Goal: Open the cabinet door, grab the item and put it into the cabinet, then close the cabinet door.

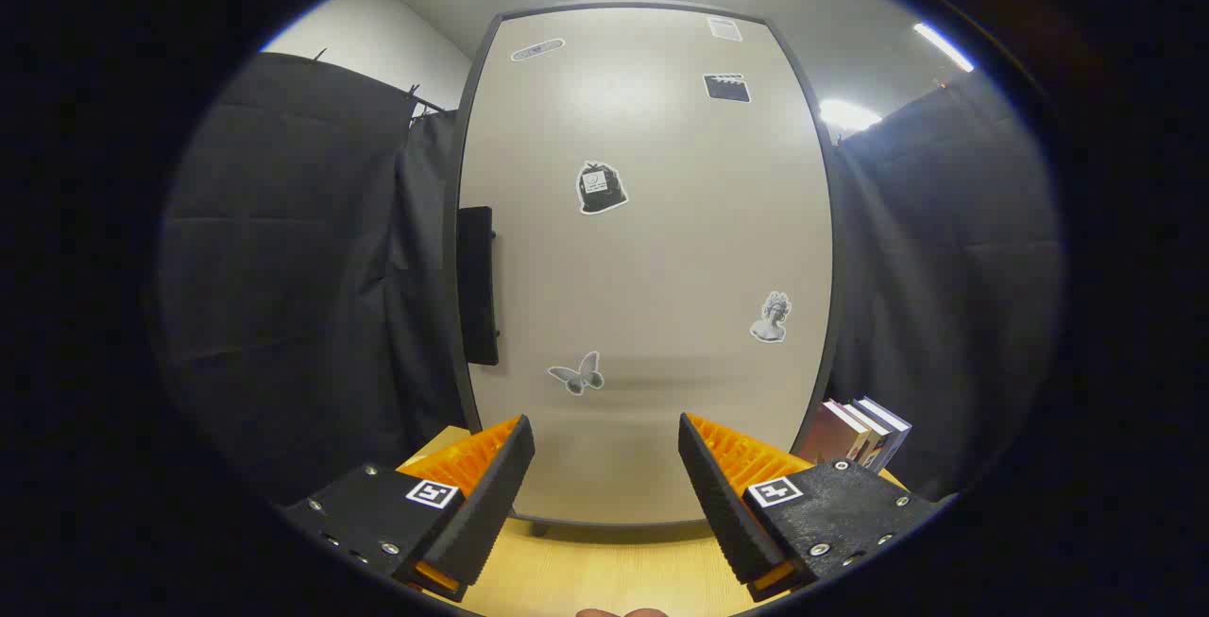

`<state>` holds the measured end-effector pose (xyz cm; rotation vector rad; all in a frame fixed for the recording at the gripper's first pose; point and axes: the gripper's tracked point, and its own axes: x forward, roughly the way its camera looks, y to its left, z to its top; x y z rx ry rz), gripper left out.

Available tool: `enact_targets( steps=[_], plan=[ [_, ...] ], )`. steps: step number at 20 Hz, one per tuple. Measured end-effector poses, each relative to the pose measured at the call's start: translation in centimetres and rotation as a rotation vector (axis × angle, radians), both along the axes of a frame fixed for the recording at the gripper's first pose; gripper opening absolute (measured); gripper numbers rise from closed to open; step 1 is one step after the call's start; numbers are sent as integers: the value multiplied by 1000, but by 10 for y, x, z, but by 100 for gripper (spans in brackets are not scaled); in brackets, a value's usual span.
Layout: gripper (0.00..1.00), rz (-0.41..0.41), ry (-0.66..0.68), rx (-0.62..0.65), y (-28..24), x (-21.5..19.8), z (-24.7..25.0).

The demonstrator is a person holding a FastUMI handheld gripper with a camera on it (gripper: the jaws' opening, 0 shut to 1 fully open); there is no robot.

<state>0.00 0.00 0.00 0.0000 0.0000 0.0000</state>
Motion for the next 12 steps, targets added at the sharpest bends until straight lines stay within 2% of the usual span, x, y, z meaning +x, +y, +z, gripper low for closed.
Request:
enact_targets(
  steps=[12],
  plan=[
    [95, -4, 9, -11, 4, 7, 7]
  ],
)
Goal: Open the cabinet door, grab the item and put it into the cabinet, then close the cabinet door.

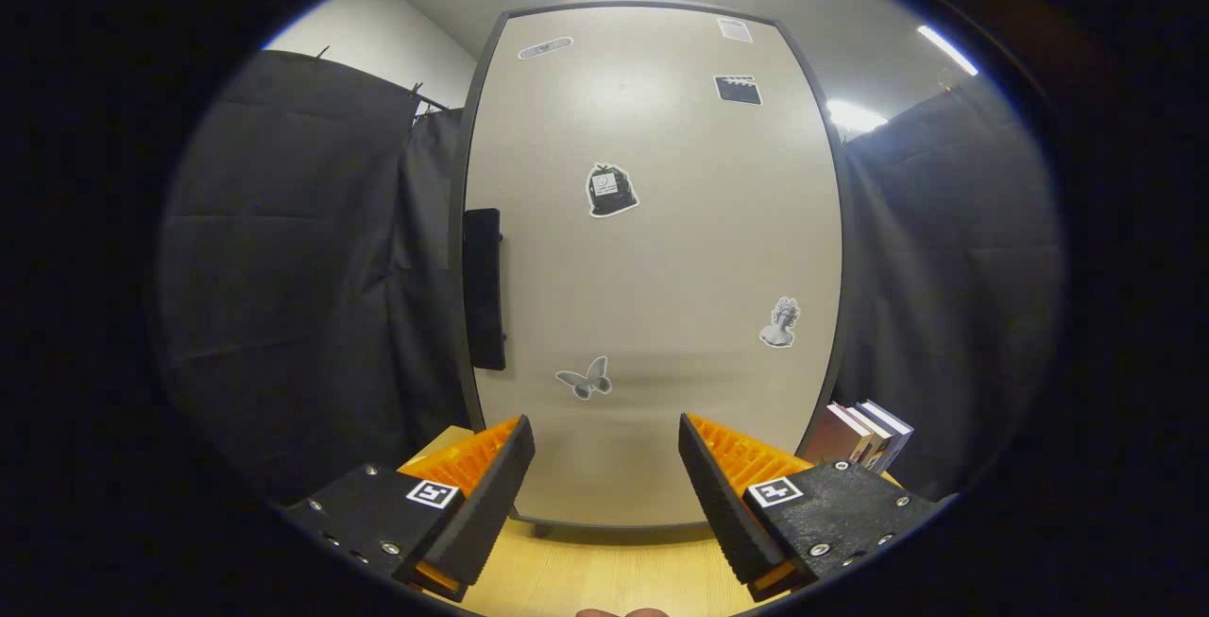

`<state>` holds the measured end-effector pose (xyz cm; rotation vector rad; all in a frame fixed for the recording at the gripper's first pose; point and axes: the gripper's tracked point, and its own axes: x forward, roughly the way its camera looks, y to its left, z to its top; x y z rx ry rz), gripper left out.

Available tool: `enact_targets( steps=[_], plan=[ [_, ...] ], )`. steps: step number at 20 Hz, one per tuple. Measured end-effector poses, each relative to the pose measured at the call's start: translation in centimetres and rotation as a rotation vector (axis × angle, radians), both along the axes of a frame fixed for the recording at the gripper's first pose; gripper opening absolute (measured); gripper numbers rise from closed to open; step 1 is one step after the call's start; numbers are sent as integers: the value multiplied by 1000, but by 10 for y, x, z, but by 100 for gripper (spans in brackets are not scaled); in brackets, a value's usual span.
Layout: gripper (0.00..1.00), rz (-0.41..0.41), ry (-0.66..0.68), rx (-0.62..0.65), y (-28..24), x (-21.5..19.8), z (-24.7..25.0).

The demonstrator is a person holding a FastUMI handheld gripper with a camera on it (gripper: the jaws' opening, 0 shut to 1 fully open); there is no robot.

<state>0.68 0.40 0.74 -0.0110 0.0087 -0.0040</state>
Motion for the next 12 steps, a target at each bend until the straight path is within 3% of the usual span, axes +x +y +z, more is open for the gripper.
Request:
enact_targets(
  steps=[12],
  plan=[
    [95, -21, 6, -13, 7, 19, 10]
  ],
)
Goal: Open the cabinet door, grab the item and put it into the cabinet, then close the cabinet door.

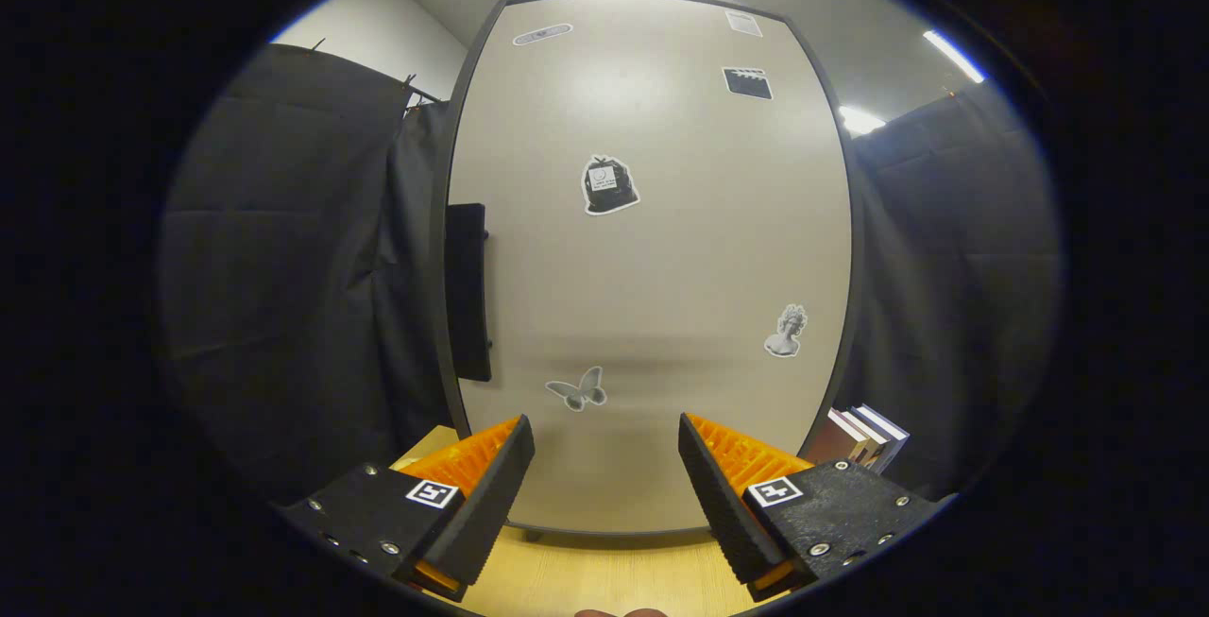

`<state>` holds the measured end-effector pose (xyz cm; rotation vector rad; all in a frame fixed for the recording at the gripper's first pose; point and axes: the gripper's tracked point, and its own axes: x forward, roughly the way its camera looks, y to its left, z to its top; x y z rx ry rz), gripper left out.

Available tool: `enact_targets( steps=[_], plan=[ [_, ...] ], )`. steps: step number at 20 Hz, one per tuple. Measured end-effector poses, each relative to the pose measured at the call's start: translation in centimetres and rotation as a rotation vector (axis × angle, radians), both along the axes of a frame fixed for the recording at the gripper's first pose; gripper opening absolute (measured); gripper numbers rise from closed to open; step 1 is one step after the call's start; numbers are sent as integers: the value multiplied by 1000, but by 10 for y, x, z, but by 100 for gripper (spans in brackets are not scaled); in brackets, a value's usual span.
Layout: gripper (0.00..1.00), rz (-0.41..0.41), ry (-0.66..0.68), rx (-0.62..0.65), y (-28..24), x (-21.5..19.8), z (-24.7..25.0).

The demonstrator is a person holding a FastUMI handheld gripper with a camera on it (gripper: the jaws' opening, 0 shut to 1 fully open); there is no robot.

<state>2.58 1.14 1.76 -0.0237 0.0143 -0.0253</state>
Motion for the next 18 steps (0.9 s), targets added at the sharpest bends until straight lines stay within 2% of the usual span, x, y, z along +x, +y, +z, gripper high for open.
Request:
enact_targets(
  steps=[9, 15, 17, 18],
  plan=[
    [95, 37, -76, -6, 45, 11, 41],
    [93, 31, -77, -70, 84, 51, 49],
    [84, 6, -50, -111, 87, 69, 41],
    [74, 12, -30, -110, 93, 76, 35]
  ],
)
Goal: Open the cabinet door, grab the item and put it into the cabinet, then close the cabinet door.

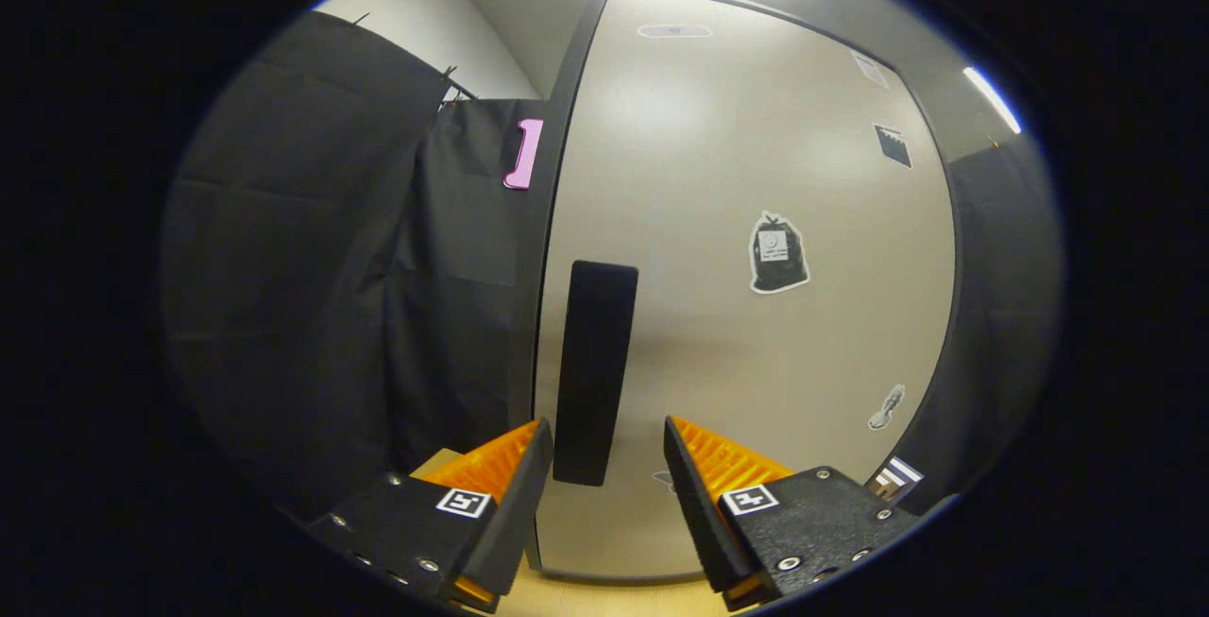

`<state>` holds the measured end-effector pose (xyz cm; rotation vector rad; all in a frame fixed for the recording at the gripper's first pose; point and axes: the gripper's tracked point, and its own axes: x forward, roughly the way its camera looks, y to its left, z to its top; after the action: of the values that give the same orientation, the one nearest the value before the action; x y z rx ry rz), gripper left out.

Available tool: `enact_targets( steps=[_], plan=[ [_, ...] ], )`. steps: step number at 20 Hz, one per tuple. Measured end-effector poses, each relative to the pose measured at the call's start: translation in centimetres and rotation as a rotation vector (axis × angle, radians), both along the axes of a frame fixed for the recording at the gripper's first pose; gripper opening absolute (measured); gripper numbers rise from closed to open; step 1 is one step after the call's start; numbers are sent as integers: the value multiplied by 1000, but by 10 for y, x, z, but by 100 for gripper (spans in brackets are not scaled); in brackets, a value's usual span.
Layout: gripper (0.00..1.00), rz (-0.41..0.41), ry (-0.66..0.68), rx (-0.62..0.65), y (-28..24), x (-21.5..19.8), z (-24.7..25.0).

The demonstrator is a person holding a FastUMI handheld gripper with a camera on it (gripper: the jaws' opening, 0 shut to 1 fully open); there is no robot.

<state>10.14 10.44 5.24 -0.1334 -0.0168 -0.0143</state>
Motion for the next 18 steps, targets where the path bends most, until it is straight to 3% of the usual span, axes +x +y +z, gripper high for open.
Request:
enact_targets(
  steps=[1, 2, 3, 6, 10, 18],
  plan=[
    [68, 10, 22, 12, 4, 4, -6],
    [51, 10, 38, 30, 7, 7, -10],
    [42, 9, 33, 47, 7, 5, -7],
    [32, 34, 47, 80, 6, 4, -7],
    [25, 71, 77, 59, 6, -2, -9],
    [25, 217, 119, 63, 11, -51, -5]
  ],
)
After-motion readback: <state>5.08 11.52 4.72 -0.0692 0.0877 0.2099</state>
